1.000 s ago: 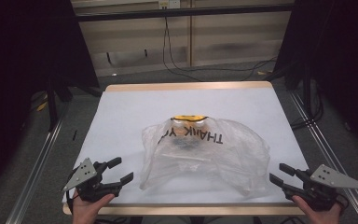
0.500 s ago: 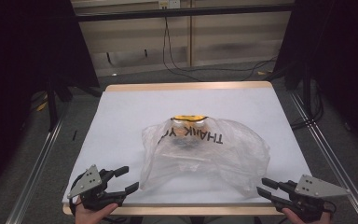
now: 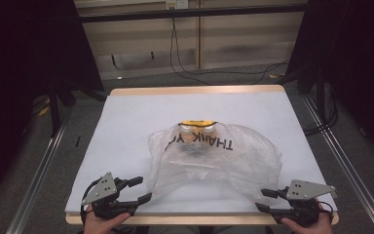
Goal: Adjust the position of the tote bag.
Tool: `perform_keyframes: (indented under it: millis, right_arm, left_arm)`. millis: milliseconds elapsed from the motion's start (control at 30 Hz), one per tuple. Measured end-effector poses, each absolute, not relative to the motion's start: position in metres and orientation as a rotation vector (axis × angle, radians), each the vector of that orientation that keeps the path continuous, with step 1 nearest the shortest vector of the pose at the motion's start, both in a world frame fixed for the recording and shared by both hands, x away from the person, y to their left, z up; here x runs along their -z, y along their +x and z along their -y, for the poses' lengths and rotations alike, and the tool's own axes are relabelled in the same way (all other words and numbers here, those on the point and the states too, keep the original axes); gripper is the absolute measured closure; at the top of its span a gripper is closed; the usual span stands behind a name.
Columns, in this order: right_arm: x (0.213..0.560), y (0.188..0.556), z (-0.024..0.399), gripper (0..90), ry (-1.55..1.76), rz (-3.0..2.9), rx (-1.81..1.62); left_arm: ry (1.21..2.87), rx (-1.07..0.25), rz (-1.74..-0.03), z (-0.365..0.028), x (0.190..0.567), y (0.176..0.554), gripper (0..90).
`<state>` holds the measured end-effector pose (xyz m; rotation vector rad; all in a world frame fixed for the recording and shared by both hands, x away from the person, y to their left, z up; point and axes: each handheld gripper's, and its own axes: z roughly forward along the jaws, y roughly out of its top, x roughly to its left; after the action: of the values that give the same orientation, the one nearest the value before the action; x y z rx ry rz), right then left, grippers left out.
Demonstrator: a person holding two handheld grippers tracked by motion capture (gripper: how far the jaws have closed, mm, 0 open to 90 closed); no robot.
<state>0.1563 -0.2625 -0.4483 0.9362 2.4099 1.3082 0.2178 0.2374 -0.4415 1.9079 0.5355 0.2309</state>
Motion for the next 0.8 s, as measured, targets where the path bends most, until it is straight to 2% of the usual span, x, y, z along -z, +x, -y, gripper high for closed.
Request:
perform_keyframes:
  millis: [133,200,267,367,500,600,667,800]
  right_arm:
    - [0.455,0.166,0.258,47.1,0.921,-2.483,-1.266]
    - [0.457,0.17,0.256,45.8,0.914,-2.509,-1.239]
    - [0.46,0.173,0.255,41.1,0.928,-2.533,-1.223]
    - [0.463,0.174,0.253,41.4,0.918,-2.556,-1.188]
    - [0.465,0.175,0.251,42.0,0.916,-2.559,-1.166]
    - [0.468,0.177,0.25,43.9,0.914,-2.579,-1.13]
    - [0.47,0.178,0.248,45.5,0.924,-2.589,-1.101]
    - [0.473,0.179,0.245,47.0,0.936,-2.618,-1.036]
  left_arm:
    - [1.939,-0.195,-0.55,-0.233,0.444,0.216,37.9]
    - [1.968,-0.221,-0.553,-0.229,0.444,0.215,37.7]
    - [1.984,-0.211,-0.55,-0.228,0.446,0.217,37.7]
    - [2.022,-0.206,-0.567,-0.225,0.448,0.219,38.3]
    - [2.037,-0.176,-0.588,-0.225,0.452,0.224,44.8]
    - [2.063,-0.154,-0.59,-0.224,0.453,0.227,54.2]
    - [2.077,-0.158,-0.569,-0.223,0.453,0.227,64.1]
    - [2.039,-0.129,-0.572,-0.225,0.452,0.226,75.5]
